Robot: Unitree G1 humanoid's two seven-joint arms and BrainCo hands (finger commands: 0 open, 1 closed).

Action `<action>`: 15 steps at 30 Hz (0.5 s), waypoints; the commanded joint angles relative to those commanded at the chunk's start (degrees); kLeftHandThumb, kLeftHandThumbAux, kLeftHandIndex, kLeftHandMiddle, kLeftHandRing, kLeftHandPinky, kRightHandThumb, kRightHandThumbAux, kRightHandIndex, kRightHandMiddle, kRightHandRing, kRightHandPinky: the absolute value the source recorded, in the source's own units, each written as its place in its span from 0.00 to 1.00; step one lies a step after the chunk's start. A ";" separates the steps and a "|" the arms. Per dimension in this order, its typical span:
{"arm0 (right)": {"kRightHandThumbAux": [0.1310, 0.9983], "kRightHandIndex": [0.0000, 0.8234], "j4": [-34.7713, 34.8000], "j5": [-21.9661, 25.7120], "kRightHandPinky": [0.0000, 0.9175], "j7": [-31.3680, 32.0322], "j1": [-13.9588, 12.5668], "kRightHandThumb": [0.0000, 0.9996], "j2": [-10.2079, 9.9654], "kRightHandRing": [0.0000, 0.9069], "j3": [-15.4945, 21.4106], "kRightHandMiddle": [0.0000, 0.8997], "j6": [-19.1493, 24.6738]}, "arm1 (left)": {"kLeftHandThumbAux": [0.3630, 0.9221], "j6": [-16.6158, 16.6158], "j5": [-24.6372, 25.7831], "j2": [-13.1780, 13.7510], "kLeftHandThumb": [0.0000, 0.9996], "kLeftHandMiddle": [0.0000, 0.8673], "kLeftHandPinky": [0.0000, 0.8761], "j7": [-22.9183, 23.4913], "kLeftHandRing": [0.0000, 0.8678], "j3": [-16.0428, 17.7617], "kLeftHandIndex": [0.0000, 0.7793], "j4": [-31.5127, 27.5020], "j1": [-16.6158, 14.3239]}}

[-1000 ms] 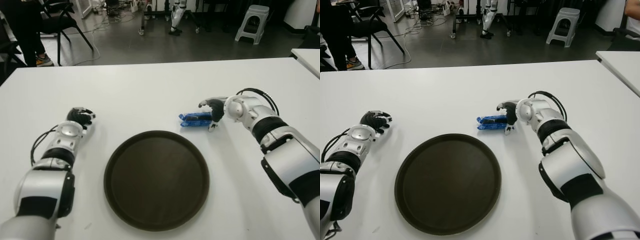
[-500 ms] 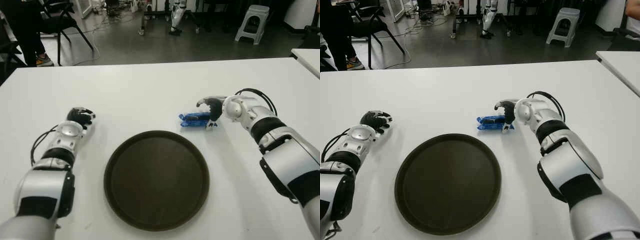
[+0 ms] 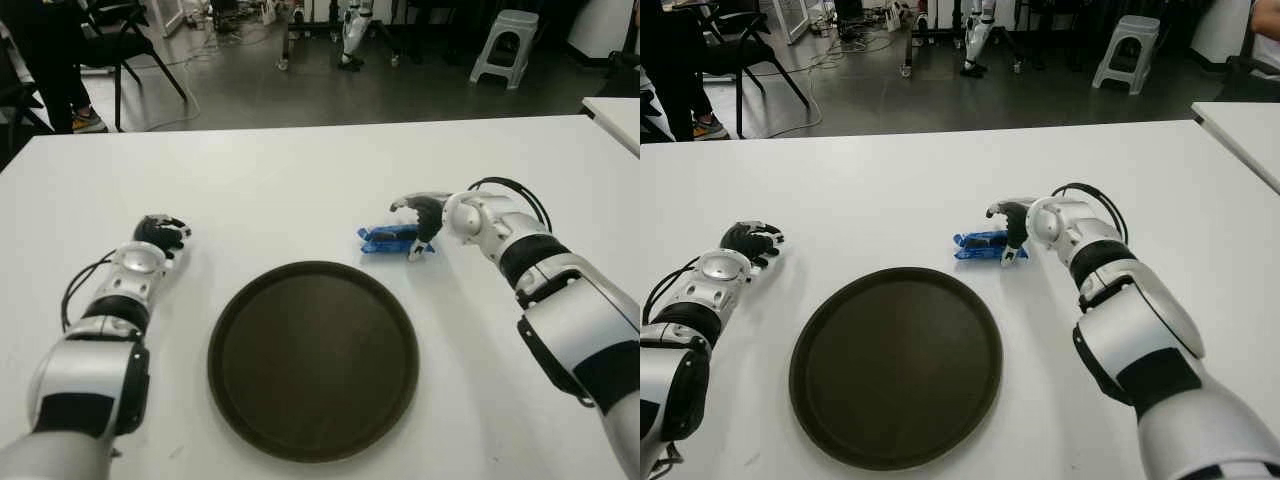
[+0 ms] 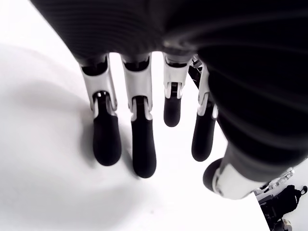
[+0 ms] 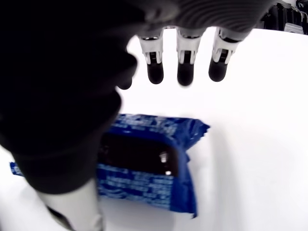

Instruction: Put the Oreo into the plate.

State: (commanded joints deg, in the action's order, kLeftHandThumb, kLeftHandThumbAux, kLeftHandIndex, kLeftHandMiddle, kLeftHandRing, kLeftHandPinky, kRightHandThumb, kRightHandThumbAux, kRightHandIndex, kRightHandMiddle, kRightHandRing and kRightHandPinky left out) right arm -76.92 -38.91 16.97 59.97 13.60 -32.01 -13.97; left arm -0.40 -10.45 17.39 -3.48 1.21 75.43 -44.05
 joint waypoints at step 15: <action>0.85 0.14 -0.08 -1.19 0.07 -1.23 0.04 0.00 -0.93 0.09 -1.46 0.10 0.56 | 0.66 -0.09 -0.01 -0.01 0.67 0.17 0.18 0.09 0.20 -0.19 0.51 0.04 -0.06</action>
State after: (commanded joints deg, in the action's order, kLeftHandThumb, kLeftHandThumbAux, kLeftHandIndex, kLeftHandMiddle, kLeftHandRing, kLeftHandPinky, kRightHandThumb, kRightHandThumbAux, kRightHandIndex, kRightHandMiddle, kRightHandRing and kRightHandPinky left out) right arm -77.00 -40.10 15.74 60.01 12.67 -33.47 -13.41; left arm -0.50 -10.46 17.38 -3.39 1.02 75.47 -44.11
